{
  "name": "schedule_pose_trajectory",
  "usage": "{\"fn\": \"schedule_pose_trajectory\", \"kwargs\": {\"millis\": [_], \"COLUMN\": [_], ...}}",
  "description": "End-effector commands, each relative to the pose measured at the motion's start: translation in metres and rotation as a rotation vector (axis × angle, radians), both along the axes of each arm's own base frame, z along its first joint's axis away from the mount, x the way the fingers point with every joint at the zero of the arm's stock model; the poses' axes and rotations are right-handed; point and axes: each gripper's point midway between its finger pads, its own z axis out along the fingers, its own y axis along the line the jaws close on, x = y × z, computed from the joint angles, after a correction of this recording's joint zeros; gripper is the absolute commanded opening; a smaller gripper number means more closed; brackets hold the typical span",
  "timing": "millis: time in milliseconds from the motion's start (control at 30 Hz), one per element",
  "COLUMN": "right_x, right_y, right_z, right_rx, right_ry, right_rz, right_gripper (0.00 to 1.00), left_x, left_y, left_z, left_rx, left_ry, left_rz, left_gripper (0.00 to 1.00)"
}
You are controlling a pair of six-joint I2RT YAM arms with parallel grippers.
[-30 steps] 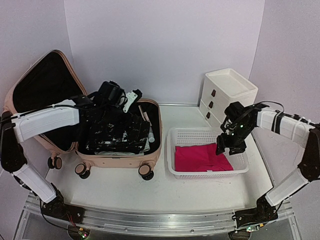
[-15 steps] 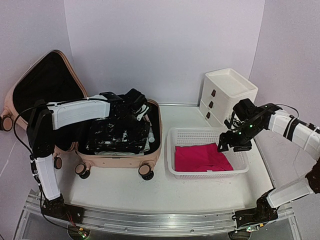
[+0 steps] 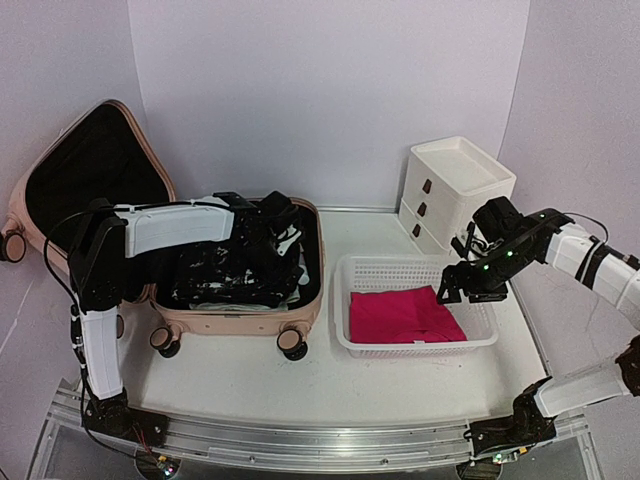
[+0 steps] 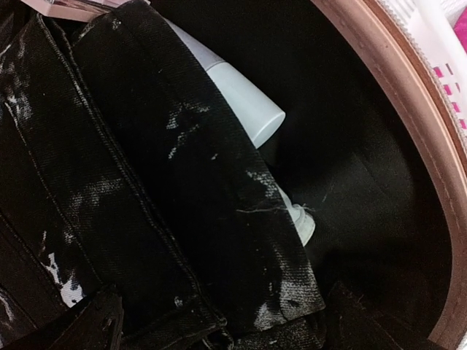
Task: Open, take out, and arrange the luggage
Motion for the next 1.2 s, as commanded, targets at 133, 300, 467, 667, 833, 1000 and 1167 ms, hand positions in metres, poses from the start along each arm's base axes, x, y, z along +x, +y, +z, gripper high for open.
{"fn": "schedule_pose_trajectory", "kwargs": {"millis": [133, 300, 467, 667, 833, 1000, 1167], "right_x": [0.002, 0.003, 0.004, 0.008, 0.011, 0.020, 0.038], "right_y": [0.006, 0.008, 0.011, 0.017, 0.024, 0.039, 0.072], "right_z": [0.008, 0.013, 0.014, 0.018, 0.023, 0.032, 0.049], "right_rx": [0.036, 0.047, 0.062, 0.093, 0.127, 0.174, 0.270], "right_ry": [-0.021, -0.031, -0.023, -0.021, -0.021, -0.033, -0.069], "right_rz": [0.012, 0.009, 0.006, 0.003, -0.003, -0.004, -0.021], "right_gripper": [0.89, 0.89, 0.89, 0.89, 0.89, 0.89, 0.89], "left_x": [0.015, 0.020, 0.022, 0.030, 0.032, 0.033, 0.032], "left_y": [-0.002, 0.004, 0.008, 0.020, 0.024, 0.024, 0.025], "left_z": [0.009, 0.009, 0.016, 0.028, 0.038, 0.045, 0.051], "left_rx": [0.025, 0.070, 0.078, 0.028, -0.012, -0.067, -0.131], "left_ry": [-0.054, -0.072, -0.085, -0.080, -0.076, -0.065, -0.054], "left_rz": [0.038, 0.037, 0.042, 0.088, 0.094, 0.092, 0.101], "left_gripper": [0.92, 0.81, 0.60, 0.30, 0.16, 0.04, 0.00]}}
